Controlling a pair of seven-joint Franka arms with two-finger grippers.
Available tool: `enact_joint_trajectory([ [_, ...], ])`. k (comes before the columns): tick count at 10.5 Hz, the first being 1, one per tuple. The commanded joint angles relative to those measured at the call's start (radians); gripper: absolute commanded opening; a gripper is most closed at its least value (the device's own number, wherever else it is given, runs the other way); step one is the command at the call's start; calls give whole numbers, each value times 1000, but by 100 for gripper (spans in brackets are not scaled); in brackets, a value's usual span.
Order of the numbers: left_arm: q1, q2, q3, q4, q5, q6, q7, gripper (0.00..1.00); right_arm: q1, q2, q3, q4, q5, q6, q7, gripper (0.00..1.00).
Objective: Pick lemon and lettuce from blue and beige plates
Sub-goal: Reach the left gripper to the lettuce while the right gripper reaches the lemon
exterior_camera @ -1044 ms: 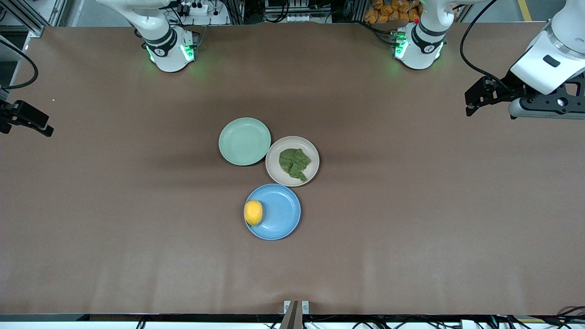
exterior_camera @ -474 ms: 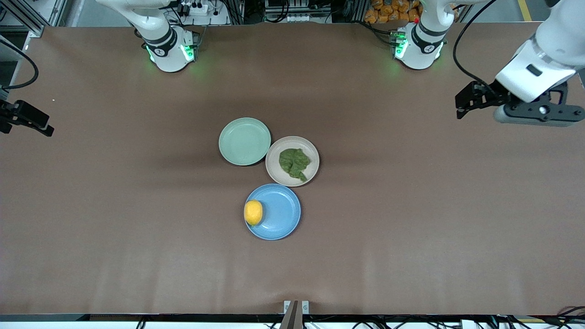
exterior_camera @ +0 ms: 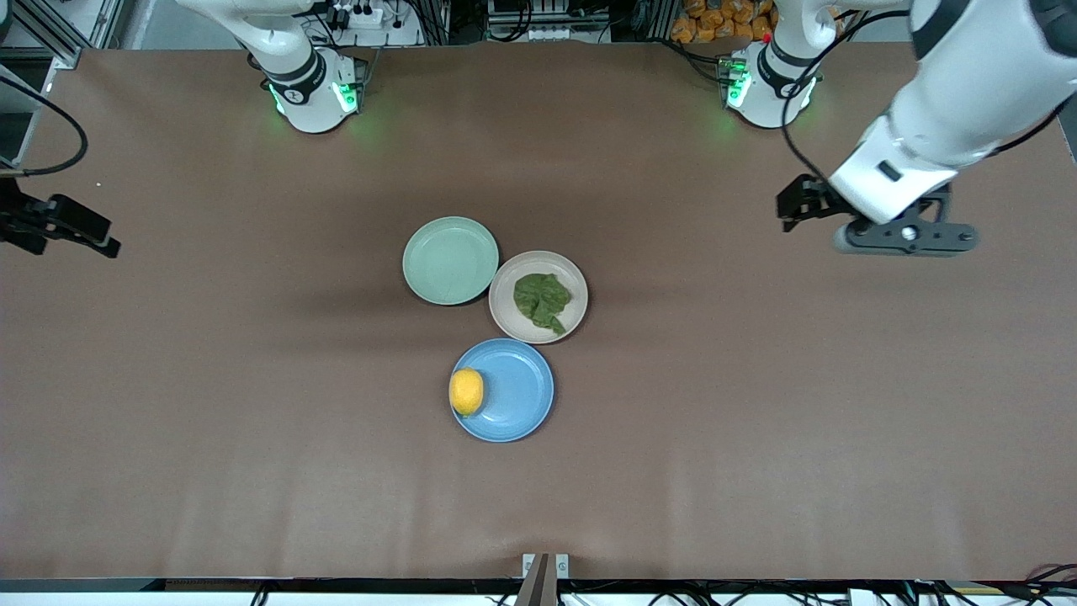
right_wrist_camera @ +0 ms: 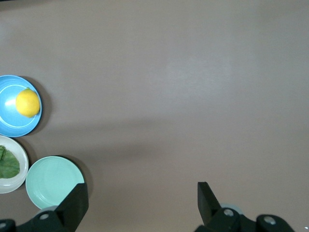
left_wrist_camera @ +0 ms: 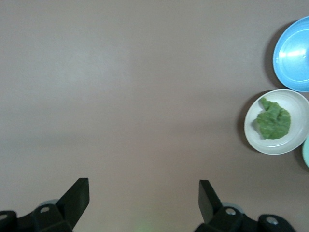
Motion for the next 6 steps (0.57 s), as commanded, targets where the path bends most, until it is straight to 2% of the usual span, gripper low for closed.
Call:
enact_joint_trajectory([
  [1,-49,52,3,27,-40,28,-119,100,9,6,-2,-35,22,16,-20,100],
  [3,-107,103,3,27,-40,74,-218,100,39,32,1,-50,20,76,-9,100],
  [6,-207,195,6,26,-33,170,-383,100,105,125,8,-52,29,183,23,100],
])
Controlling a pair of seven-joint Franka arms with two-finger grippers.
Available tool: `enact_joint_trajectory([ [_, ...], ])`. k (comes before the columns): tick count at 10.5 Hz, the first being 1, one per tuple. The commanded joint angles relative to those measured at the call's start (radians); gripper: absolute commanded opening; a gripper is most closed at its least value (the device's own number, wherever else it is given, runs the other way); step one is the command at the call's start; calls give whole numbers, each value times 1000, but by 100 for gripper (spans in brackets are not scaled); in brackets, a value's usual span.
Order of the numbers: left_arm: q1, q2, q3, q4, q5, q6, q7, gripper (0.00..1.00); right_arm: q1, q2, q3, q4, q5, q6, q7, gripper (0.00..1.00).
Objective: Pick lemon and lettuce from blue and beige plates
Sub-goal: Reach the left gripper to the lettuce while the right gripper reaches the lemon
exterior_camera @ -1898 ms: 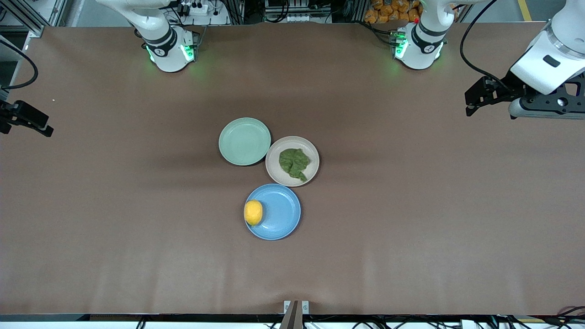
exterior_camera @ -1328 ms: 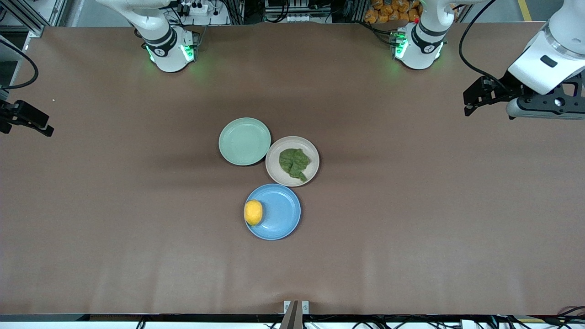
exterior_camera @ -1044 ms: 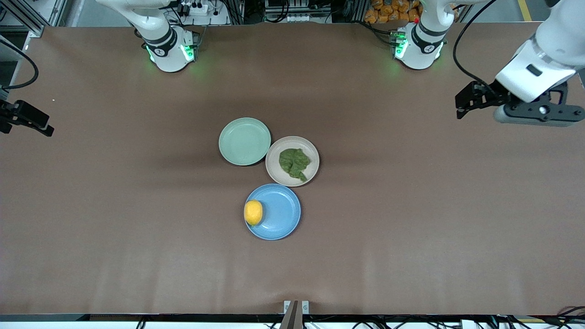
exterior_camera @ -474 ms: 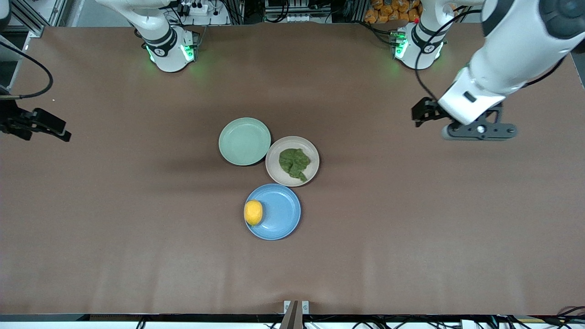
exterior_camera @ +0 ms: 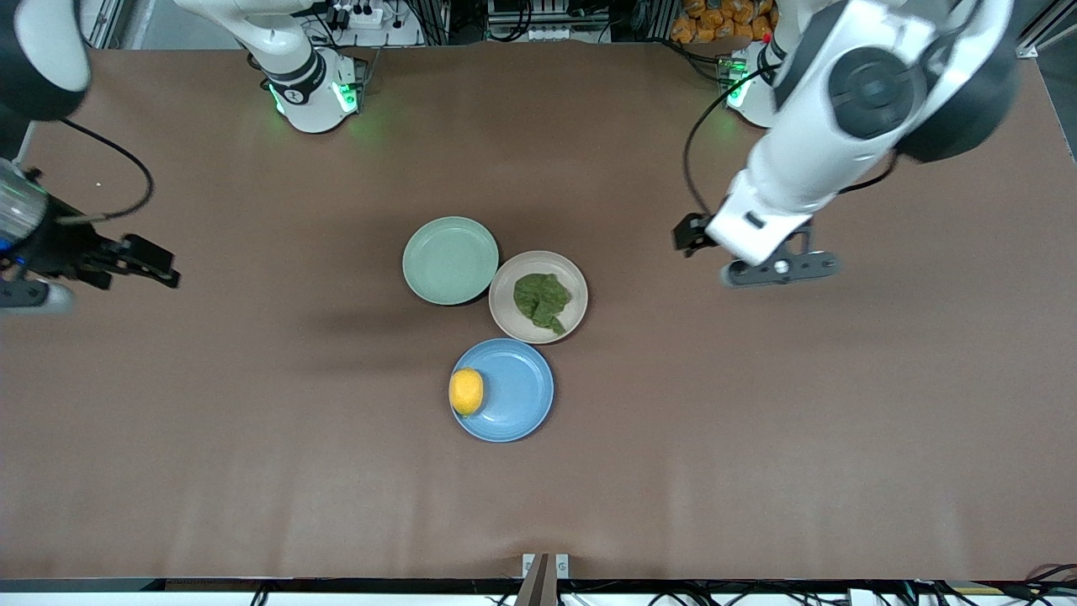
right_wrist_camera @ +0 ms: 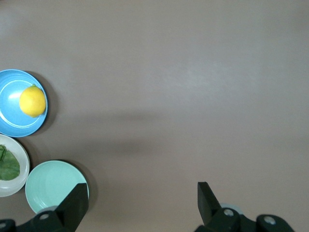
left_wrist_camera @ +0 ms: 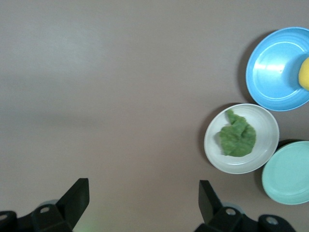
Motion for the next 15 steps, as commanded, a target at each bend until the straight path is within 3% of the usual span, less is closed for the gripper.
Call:
enact_joint_trajectory([
  [1,-64,77,9,26,-10,68,-118,100,52,82,1,6,28,87,65,100],
  [8,-210,285,19,26,34,339,-454,100,282,361,9,14,48,504,369,100],
  [11,-282,388,20,38,94,441,-575,100,354,451,7,18,47,619,388,100],
  [15,-324,474,22,70,97,482,-607,100,414,527,7,18,25,767,411,100],
])
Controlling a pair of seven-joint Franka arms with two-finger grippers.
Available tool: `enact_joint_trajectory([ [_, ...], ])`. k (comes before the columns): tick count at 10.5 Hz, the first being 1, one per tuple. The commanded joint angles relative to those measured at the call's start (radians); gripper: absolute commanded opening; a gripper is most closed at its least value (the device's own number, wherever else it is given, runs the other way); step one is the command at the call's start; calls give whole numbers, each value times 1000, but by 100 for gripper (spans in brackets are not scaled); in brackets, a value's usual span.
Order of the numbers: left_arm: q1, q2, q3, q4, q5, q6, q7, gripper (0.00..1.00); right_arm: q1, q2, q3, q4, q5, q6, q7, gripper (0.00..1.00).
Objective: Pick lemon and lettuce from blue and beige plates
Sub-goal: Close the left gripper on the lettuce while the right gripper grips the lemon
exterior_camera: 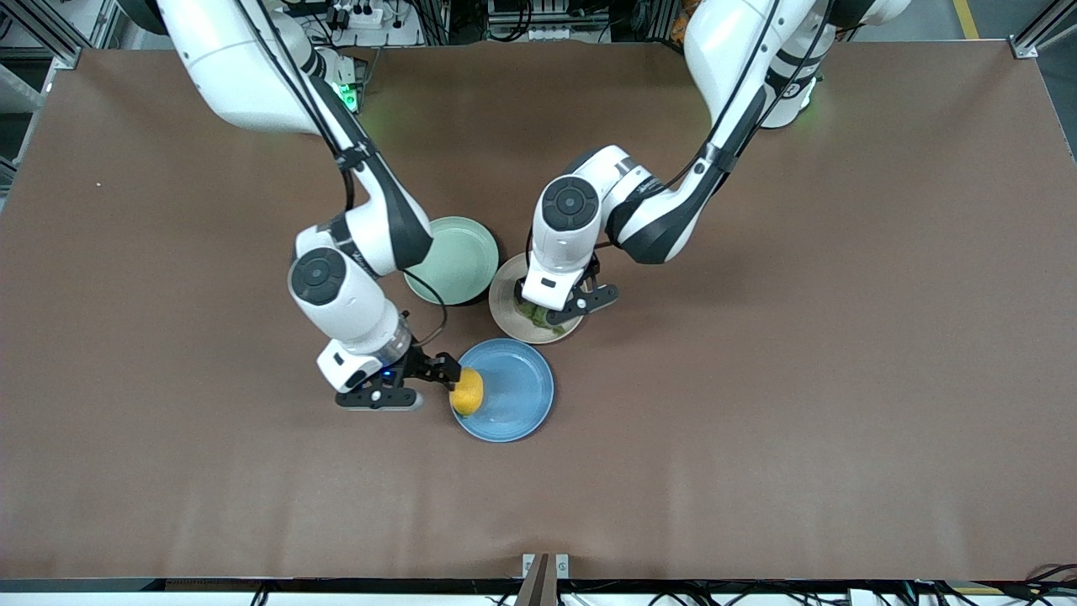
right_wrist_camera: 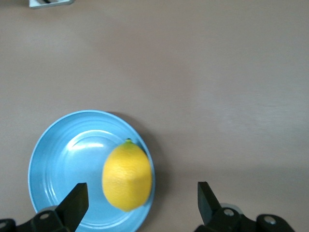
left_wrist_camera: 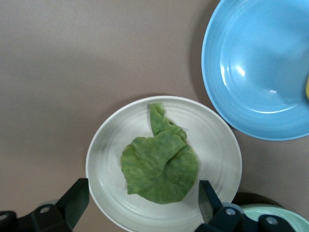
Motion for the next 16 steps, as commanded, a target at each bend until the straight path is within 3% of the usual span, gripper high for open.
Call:
enact_joint_trajectory([
  [1,-21,49,9,36,28,37,-38,100,22,35,-5,27,-33,23,19,100],
  [7,-45,129,9,34,49,71,-16,100,28,103,17,30,-113,109,19,100],
  [13,-57,171,9,34,51,122,-22,100,57,162,17,44,-132,193,21,100],
  [14,-57,169,9,34,54,142,-21,94,59,167,17,47,-132,193,21,100],
  [15,-56,169,9,34,52,142,-16,52,63,173,18,48,-133,193,21,100],
  [16,-54,166,9,34,52,142,-16,27,65,175,17,48,-133,193,21,100],
])
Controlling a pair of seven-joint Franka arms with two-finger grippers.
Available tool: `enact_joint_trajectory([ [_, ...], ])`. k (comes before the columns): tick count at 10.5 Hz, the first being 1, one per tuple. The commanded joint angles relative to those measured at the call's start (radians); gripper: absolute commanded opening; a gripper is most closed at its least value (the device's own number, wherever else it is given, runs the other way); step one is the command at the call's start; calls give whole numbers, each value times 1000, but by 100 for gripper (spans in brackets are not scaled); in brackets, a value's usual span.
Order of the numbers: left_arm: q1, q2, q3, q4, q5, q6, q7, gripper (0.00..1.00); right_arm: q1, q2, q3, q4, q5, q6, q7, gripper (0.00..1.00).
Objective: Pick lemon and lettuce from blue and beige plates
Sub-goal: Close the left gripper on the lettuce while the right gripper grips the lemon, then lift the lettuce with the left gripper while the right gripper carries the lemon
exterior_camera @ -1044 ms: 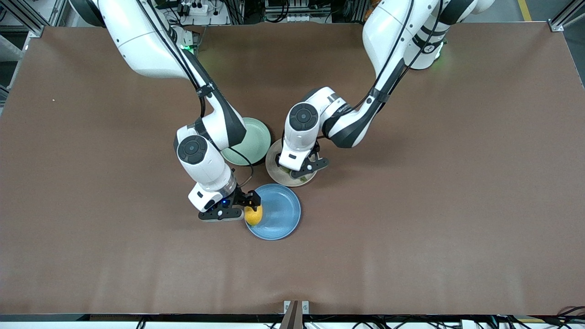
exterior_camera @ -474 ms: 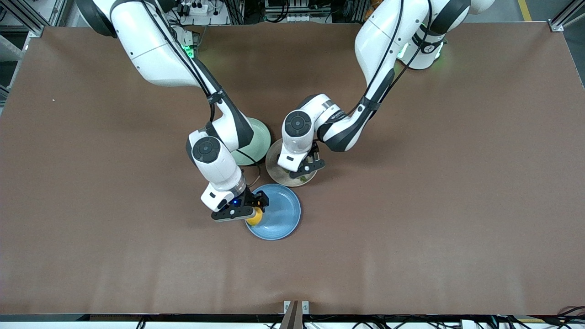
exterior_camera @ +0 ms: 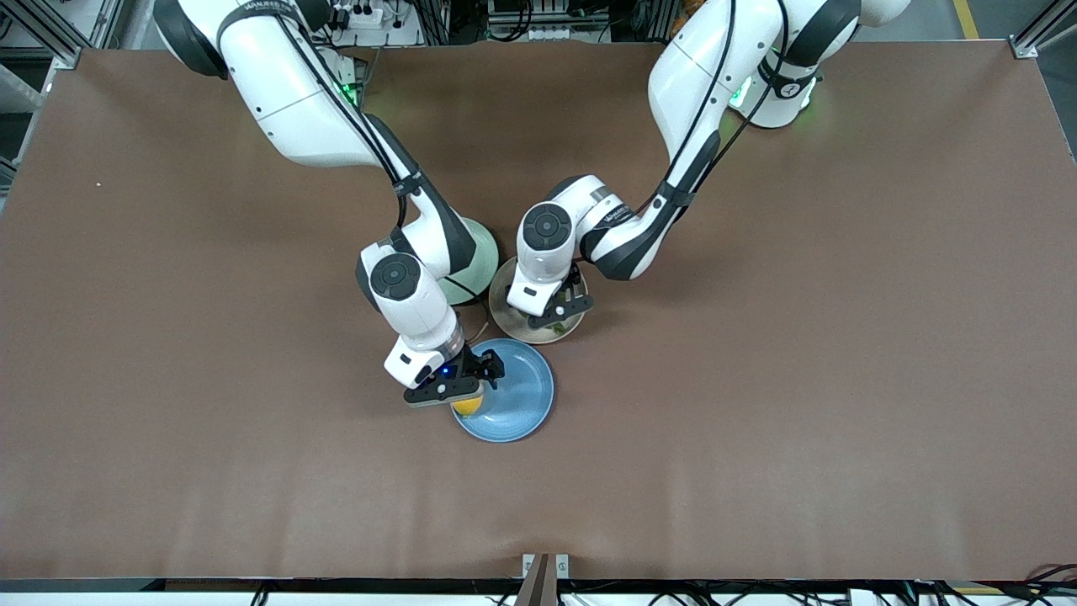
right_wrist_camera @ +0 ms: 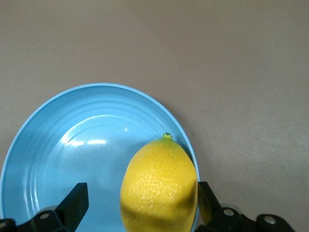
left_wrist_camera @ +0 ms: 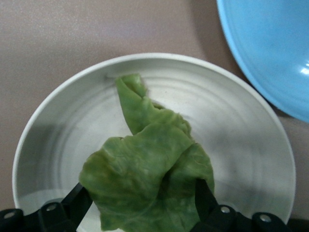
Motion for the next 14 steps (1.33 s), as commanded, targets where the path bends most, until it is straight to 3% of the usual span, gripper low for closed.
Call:
enact_joint_trajectory([
  [1,-7,6,8,23,31,4,-16,5,6,23,0,31,-19,3,19,88],
  [2,-7,0,8,23,34,4,-19,0,-5,23,7,32,-8,2,19,31],
  [3,-7,-4,8,23,34,4,-19,0,-8,23,15,36,-11,2,19,16],
  [6,0,-29,6,19,34,-25,-6,0,-19,22,17,37,-8,-7,17,0],
  [9,5,-105,6,17,34,-148,29,0,-36,11,20,39,-6,-39,14,0],
  [12,36,-179,3,14,28,-217,56,0,-95,-33,72,139,3,-333,14,0],
  [14,71,-227,3,12,22,-252,76,0,-135,-87,98,146,6,-441,8,0],
])
